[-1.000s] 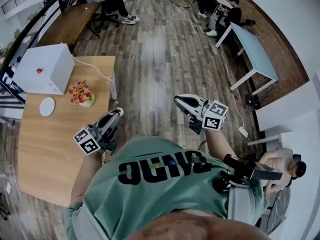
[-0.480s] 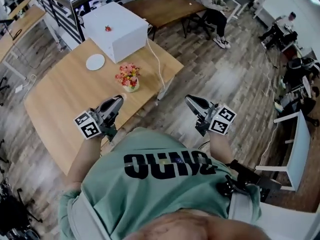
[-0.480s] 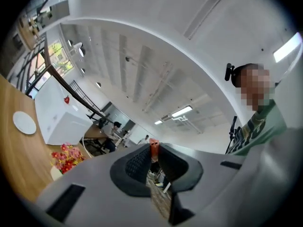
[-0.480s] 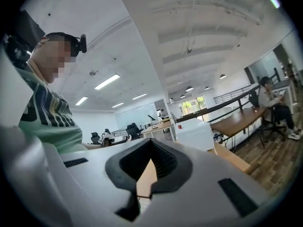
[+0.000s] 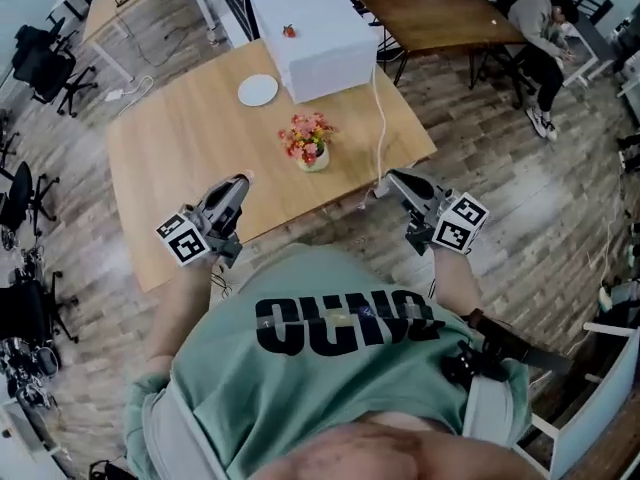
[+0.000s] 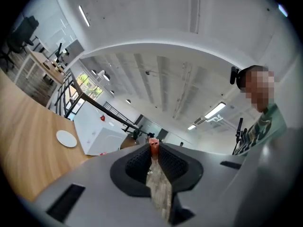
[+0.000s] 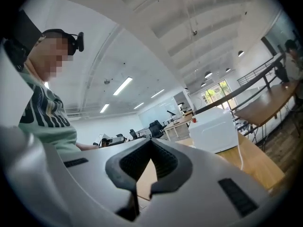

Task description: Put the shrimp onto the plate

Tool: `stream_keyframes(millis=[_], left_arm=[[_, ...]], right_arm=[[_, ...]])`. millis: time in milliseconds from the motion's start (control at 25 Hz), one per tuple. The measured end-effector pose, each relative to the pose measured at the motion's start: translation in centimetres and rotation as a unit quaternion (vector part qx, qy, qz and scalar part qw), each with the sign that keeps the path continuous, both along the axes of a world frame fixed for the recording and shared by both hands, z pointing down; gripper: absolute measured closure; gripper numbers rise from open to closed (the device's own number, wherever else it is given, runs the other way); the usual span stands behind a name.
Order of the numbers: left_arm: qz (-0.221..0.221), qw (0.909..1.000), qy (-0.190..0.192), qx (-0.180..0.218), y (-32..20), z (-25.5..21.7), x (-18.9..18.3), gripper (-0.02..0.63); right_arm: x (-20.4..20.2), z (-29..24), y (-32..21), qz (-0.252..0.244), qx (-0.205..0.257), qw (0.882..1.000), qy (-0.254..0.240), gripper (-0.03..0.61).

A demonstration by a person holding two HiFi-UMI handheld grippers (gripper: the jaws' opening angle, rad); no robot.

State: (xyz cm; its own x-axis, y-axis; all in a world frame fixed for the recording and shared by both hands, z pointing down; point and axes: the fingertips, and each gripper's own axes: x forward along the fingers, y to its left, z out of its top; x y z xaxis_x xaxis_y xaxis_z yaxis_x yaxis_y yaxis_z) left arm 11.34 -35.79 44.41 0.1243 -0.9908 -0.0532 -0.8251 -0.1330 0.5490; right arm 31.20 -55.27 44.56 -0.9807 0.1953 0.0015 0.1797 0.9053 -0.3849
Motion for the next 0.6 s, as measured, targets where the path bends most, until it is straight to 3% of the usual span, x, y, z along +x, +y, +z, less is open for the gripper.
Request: stream_keyframes(millis=[160, 440, 600], left_arm=[[-0.051, 0.9987, 0.002, 0.006, 2.7, 1.0, -3.4, 0.566], [-0.103, 0.9927, 0.017, 0.061, 8.7, 0.3, -16.7, 0.566], [-0.112, 0.9907, 0.005, 0.077, 10.9, 0.2, -22.6, 0.566]], right_arm=[[-4.9, 1.0, 0.8, -0.043, 0.003, 0.999, 0.009, 0.572], [-17.5, -2.4, 4.6, -0.066, 0.059, 0.996, 0.03, 0.572], [-23.3, -3.6, 5.5, -0.071, 0.087, 0.993, 0.04, 0.572]])
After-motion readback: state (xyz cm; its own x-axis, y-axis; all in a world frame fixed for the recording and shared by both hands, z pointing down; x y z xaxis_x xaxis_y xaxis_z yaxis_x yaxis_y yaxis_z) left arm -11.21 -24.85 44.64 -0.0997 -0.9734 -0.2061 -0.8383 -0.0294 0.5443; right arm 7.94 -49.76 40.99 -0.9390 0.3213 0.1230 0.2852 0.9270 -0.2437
